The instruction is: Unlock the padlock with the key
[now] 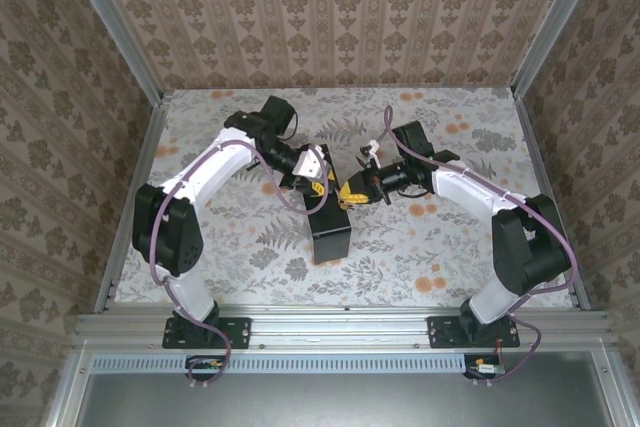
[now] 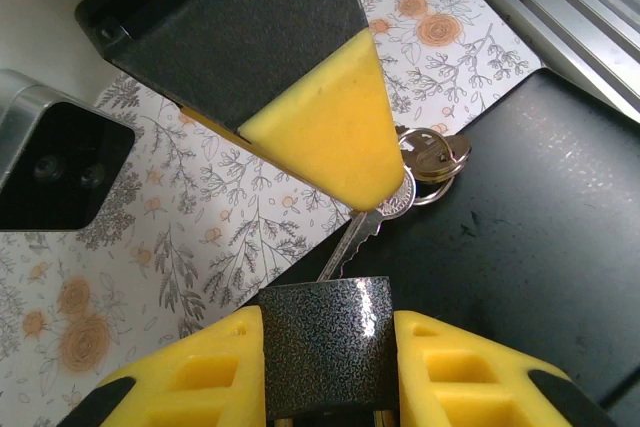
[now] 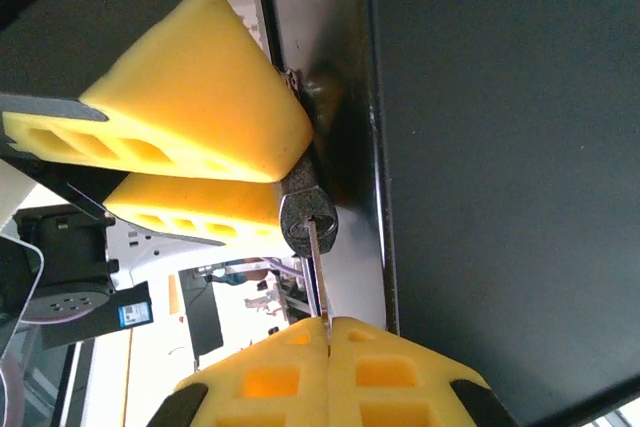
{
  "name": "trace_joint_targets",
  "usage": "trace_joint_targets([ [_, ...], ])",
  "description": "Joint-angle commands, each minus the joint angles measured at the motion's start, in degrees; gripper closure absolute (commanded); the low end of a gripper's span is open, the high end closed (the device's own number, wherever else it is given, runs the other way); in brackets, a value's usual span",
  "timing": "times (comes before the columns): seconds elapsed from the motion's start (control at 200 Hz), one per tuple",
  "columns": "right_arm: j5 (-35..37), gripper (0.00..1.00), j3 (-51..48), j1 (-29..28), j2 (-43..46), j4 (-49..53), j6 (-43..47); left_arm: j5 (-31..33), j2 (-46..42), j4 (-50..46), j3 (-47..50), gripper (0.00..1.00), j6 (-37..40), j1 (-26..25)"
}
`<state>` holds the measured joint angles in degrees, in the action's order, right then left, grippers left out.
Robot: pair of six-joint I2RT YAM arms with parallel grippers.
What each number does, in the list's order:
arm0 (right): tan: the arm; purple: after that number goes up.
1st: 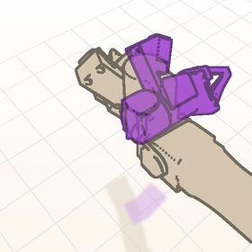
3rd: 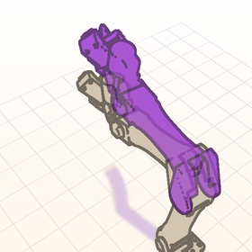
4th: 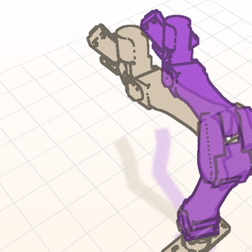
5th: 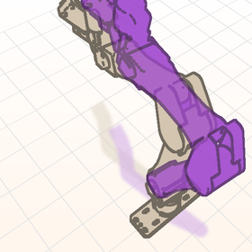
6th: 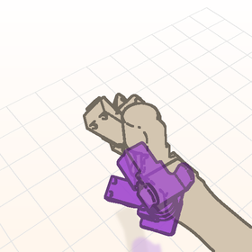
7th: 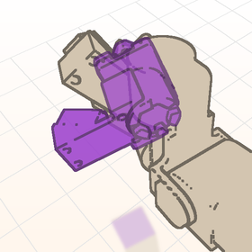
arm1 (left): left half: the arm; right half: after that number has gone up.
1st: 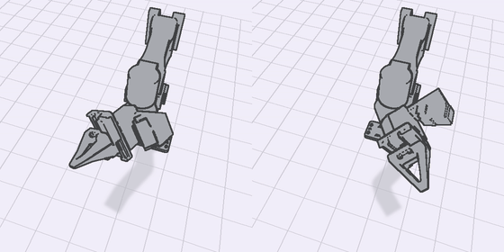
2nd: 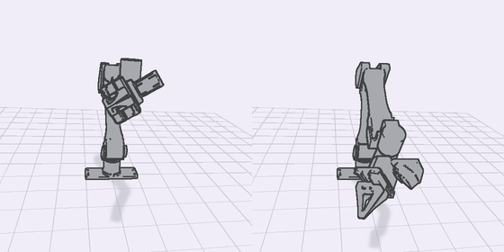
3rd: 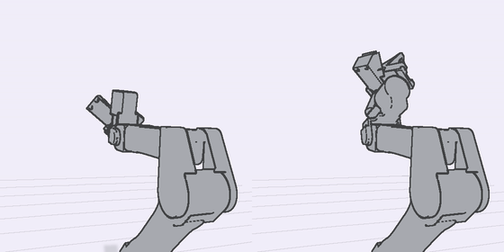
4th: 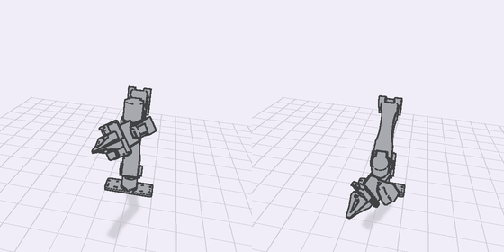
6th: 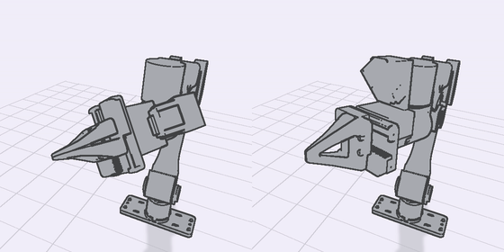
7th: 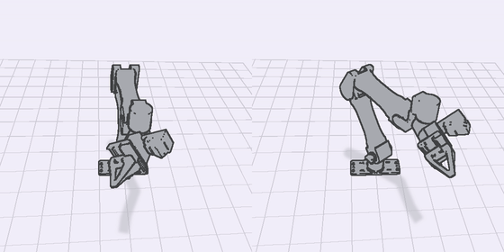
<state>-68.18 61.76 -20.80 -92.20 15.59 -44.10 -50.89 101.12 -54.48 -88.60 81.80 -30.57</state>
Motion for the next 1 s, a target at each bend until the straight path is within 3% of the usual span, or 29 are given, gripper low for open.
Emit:
trace_joint_targets([
  [0.0,0.27,1.0,-0.24,-1.09,0.48,-9.45,-4.42,-6.83,-2.63,3.99,0.79,0.83,-1.56,-1.76],
  [0.185,-0.57,1.0,-0.28,2.37,0.33,-8.28,-3.29,-7.08,-2.96,-1.2,-0.09,0.83,3.42,-1.69],
  [0.475,-5.37,1.0,3.9,3.2,-1.02,2.06,7.16,-8.52,-1.21,-7.58,-3.17,0.84,8.35,-1.95],
  [0.755,-4.73,1.0,5.37,1.9,-2.46,3.87,9.31,-7.34,-0.96,-5.31,-3.38,0.84,4.88,-1.69],
  [0.995,-2.67,1.0,2.97,1.47,-1.53,-2.57,3.13,-6.96,-0.84,-3.6,-3.38,0.84,2.16,-1.86],
])
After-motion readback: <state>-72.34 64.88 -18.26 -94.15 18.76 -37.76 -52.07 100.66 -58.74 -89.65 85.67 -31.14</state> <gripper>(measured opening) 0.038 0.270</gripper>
